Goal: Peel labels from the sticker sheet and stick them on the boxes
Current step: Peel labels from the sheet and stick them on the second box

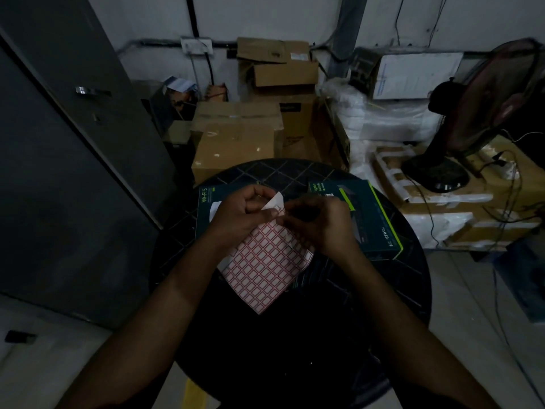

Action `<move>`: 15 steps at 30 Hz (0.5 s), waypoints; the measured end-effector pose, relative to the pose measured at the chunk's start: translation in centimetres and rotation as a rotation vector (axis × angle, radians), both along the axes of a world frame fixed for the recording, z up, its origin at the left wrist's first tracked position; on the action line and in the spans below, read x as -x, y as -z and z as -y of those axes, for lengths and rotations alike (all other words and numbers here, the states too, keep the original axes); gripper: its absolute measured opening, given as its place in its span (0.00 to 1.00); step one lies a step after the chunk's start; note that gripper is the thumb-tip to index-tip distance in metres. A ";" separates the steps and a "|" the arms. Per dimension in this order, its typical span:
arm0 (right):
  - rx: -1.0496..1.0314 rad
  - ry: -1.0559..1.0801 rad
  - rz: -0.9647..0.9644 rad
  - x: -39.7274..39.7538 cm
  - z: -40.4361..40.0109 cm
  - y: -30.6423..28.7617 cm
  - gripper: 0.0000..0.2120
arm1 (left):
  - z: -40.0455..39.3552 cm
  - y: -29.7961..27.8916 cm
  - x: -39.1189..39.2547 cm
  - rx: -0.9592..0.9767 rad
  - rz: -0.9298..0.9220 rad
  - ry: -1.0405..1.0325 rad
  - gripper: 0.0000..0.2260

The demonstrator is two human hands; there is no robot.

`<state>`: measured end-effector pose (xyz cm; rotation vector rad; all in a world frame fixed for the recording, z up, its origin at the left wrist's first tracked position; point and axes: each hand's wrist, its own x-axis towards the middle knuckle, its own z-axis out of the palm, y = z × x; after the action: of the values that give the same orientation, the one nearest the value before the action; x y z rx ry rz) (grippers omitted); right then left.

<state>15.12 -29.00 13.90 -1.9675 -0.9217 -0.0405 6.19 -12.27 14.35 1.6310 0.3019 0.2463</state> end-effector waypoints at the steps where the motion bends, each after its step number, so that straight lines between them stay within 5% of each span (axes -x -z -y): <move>1: 0.002 -0.012 0.003 0.0 0.0 -0.1 0.13 | 0.1 0.0 0.0 -0.008 0.001 -0.003 0.13; 15: 0.024 -0.022 0.027 0.5 0.4 -0.2 0.05 | 0.3 0.4 -0.1 -0.113 0.014 -0.003 0.13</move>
<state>14.65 -29.44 14.11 -1.9836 -0.9651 -0.0439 6.30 -12.56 13.93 1.7400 0.2840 0.2817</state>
